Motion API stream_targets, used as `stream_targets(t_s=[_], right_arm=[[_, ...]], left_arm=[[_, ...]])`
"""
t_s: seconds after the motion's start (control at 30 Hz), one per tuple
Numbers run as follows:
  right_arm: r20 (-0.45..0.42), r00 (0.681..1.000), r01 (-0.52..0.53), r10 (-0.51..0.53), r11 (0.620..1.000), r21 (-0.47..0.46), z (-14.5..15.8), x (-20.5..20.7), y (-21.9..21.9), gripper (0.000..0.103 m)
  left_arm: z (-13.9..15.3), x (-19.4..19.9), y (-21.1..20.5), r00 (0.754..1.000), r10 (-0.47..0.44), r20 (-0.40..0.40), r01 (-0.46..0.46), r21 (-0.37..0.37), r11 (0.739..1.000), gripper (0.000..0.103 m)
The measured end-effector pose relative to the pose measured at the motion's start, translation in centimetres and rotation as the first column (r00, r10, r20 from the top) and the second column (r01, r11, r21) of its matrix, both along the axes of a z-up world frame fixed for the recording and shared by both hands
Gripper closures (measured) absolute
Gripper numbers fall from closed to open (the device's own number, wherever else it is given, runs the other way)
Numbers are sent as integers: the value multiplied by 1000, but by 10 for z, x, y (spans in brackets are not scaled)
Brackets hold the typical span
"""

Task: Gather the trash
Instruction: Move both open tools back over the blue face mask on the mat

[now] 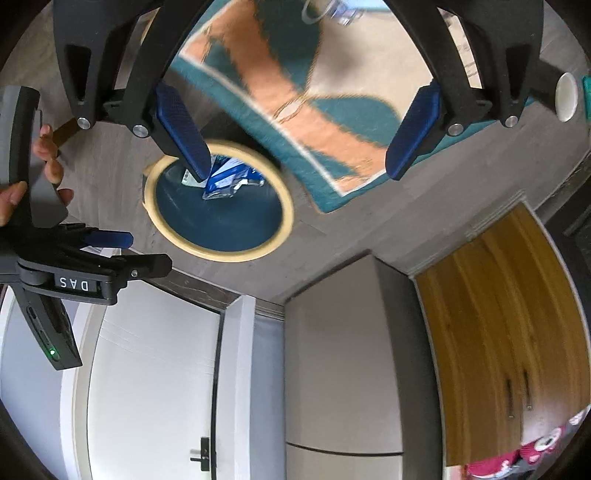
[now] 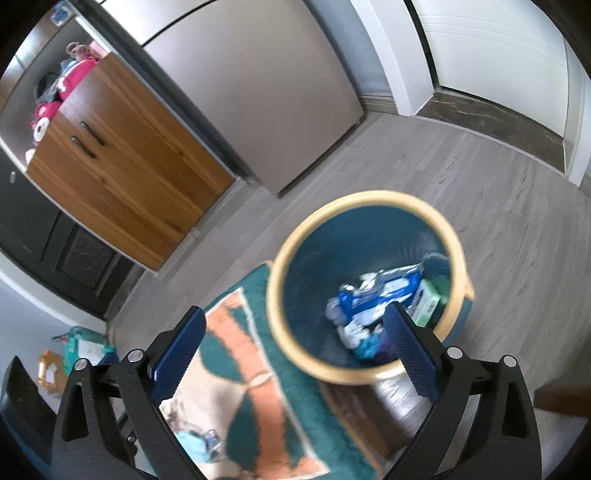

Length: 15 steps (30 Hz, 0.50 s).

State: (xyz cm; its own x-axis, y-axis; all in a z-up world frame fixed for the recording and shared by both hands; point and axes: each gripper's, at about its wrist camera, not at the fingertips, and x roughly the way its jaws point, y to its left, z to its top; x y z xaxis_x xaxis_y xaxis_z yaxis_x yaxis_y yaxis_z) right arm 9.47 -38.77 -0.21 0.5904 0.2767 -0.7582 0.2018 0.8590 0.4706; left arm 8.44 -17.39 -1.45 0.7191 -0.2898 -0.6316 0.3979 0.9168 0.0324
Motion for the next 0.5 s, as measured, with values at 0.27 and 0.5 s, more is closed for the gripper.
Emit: stream_targets(t_s=[0.27, 0.5], right_arm=[[-5, 998, -58, 57, 998, -12, 7, -26, 52, 6], [-31, 992, -126, 126, 992, -17, 4, -45, 96, 6]], left_arm=[[11, -43, 65, 992, 125, -22, -126, -69, 990, 8], [6, -62, 115, 969, 242, -38, -244, -67, 967, 8]])
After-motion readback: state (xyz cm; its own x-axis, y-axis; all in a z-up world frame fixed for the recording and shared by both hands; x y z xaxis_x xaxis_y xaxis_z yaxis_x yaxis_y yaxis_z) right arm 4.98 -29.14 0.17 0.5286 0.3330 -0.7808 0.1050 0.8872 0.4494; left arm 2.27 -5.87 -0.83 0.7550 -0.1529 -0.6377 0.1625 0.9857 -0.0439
